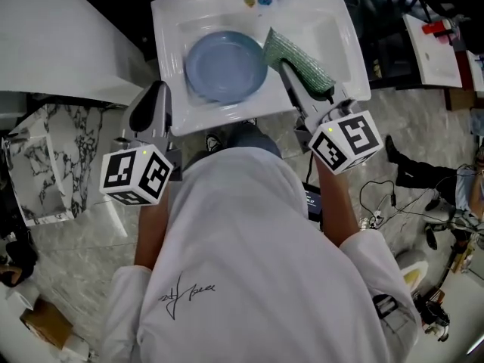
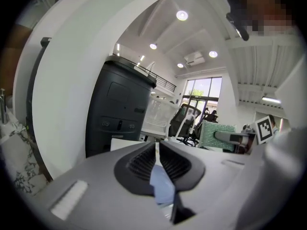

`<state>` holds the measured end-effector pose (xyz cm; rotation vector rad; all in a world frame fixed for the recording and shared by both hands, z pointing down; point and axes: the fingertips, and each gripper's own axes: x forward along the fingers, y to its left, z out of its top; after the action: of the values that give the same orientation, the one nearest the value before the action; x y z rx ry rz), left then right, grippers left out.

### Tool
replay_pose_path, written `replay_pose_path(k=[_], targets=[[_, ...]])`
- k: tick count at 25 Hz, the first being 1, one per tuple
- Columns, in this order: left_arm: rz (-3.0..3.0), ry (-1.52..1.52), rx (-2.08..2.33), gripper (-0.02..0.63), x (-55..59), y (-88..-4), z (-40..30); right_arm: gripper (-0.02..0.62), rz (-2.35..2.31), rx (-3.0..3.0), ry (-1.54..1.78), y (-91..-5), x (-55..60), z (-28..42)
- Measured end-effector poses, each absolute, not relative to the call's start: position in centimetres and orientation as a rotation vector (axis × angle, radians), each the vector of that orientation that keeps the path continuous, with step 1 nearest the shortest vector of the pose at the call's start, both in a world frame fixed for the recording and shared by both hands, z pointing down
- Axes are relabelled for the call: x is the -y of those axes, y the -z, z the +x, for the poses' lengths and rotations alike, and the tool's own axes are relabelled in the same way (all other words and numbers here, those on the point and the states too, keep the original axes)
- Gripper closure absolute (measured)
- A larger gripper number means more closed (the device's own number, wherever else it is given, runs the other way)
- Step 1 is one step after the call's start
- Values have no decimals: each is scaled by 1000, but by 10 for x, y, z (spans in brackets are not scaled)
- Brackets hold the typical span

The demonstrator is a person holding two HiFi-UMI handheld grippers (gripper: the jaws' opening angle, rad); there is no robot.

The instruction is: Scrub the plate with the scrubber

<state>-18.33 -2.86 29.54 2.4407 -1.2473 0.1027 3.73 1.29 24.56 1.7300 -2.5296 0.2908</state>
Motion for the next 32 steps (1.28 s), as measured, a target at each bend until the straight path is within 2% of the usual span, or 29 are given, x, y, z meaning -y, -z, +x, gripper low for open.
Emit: replay_pose_path(k=[4,32], targets=[[2510,-89,1283,552,28,-281,-184,528,1780,2522,-283,-240,-23,36],[2513,-87,1400,561,52,-267,-195,531,1770,2486,-306,-235,1,33]])
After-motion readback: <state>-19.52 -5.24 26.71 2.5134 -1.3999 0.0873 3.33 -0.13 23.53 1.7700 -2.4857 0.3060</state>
